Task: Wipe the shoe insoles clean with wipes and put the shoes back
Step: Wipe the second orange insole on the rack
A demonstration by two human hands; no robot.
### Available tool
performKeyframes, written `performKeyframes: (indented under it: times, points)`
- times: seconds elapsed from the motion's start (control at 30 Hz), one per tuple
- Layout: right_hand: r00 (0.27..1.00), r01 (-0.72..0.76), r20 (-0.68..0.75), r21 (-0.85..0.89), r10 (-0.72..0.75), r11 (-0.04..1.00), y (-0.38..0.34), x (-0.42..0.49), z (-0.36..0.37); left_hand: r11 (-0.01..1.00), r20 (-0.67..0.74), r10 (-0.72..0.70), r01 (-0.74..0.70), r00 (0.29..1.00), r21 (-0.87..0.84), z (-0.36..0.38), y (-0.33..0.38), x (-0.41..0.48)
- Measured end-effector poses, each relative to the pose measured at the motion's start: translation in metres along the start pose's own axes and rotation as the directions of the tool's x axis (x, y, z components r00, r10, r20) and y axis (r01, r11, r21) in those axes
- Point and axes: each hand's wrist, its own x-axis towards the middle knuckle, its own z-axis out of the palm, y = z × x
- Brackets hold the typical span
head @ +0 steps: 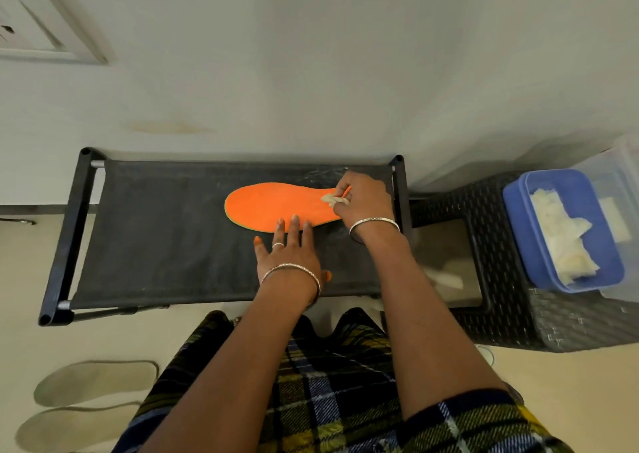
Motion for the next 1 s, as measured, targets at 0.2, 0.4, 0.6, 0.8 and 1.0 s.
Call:
performKeyframes:
  times: [0.2, 0.4, 0.6, 0.8, 1.0]
  points:
    - [0.991, -0.018, 0.126, -0.109, 0.032, 0.994, -0.01, 0.007, 0.022, 0.999, 0.082, 0.032, -0.03, 0.996, -0.023, 0.0, -0.005, 0.011]
    - [0.988, -0.073, 0.122, -0.139, 0.09, 0.988, -0.011, 0.015, 0.02, 0.999, 0.129, 0.051, -0.05, 0.99, -0.011, 0.0, -0.011, 0.014]
    - [0.976, 0.055, 0.217, -0.164, -0.018, 0.985, -0.022, 0.008, 0.025, 0.998, 0.154, 0.055, -0.054, 0.987, -0.013, 0.001, -0.013, 0.017]
    - [0.983, -0.158, 0.059, -0.194, 0.172, 0.968, 0.0, 0.022, 0.012, 0.999, 0.151, 0.05, -0.049, 0.987, -0.005, 0.001, -0.012, 0.018]
    - [0.979, 0.017, 0.202, -0.166, 0.017, 0.986, -0.017, 0.014, 0.03, 0.999, 0.149, 0.039, -0.037, 0.988, -0.017, -0.001, -0.009, 0.018]
